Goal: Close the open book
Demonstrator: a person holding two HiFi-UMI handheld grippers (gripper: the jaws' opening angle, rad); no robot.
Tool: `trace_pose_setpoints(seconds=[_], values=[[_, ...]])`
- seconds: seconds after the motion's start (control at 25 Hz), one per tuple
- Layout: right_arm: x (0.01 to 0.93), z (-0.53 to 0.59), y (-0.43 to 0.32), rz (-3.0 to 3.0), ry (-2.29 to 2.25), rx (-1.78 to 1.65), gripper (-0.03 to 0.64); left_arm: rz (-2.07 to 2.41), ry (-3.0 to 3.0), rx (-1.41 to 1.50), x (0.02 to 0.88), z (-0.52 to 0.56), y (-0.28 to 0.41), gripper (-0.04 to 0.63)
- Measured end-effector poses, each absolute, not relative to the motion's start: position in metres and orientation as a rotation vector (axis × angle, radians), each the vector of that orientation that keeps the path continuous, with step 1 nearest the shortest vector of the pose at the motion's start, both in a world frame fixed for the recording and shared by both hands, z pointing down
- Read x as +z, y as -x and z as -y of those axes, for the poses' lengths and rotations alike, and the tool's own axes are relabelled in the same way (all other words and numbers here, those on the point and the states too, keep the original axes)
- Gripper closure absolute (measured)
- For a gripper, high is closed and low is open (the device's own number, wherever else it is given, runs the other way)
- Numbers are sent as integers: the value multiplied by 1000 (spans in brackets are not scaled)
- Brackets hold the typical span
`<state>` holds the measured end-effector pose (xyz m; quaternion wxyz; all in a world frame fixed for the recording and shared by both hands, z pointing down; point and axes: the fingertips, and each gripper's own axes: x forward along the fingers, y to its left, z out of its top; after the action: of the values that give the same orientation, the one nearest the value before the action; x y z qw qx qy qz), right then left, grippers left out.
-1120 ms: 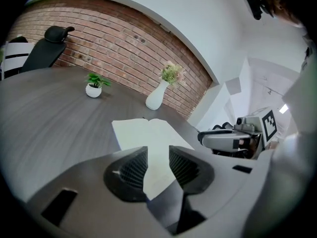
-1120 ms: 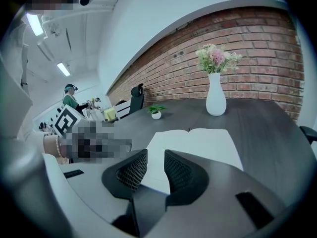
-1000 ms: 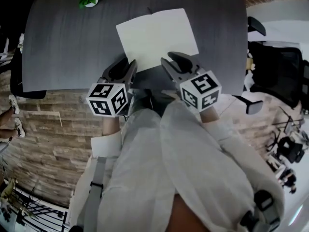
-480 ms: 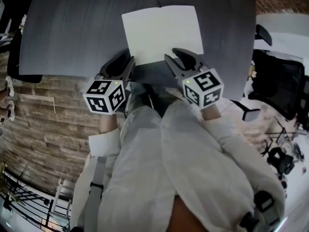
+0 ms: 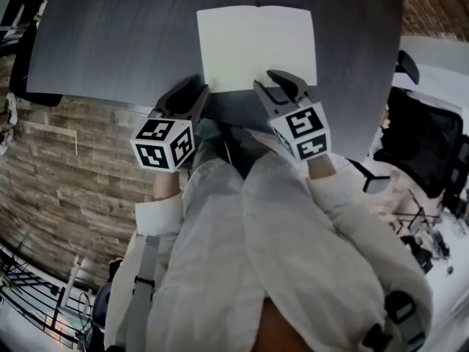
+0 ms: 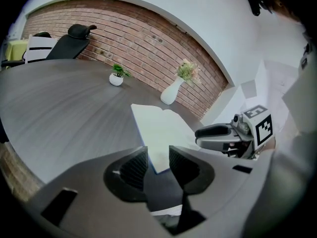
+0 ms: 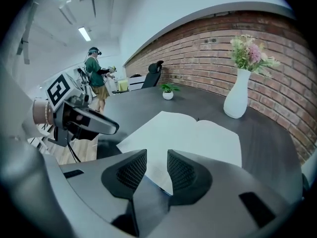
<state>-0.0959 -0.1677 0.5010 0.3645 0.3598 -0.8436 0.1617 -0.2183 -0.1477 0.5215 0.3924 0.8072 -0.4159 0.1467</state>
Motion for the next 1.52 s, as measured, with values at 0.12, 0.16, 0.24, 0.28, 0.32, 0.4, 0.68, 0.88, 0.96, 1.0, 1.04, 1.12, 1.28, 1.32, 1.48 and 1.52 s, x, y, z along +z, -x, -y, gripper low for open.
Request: trace_pose_setpoints(seconds=[0.12,0.16,0.24,0.28,0.32,0.4,0.68,0.88,0.96,1.0,1.04,1.12,1.28,1.32,1.48,1.52], values=[[507,166,106,2164,-842,359,501,1047,-2048,394,526,143,218,480],[510,164,108,2152,-803,320,489,1049,-2043,396,527,141,219,480],[518,159,111,2120,-730,244,467,1058,-2028,391,530,140,221,480],[521,157,112,2105,-702,215,461,1061,-2023,387,531,138,222,480],[525,155,113,2092,-681,191,453,1061,-2022,386,532,137,222,480],[529,153,113,2080,-649,152,448,1056,-2024,387,534,135,222,480],[541,147,109,2010,-538,-52,426,1058,-2016,374,537,132,224,480],[547,146,109,1959,-490,-151,425,1041,-2014,352,537,132,222,480],[548,147,108,1933,-482,-200,425,1029,-2013,343,536,131,220,480],[549,148,108,1918,-477,-233,425,1025,-2015,344,536,131,219,480],[550,149,108,1906,-471,-266,425,1022,-2016,346,536,131,218,480],[551,148,107,1896,-458,-314,426,1017,-2019,346,536,130,217,480],[549,149,108,1894,-448,-377,425,1010,-2027,345,536,131,216,480],[548,150,109,1886,-447,-409,425,1009,-2028,346,536,132,216,480],[545,150,111,1887,-474,-438,426,1014,-2025,361,536,132,220,480],[545,150,111,1894,-488,-425,426,1016,-2023,368,536,132,220,480]])
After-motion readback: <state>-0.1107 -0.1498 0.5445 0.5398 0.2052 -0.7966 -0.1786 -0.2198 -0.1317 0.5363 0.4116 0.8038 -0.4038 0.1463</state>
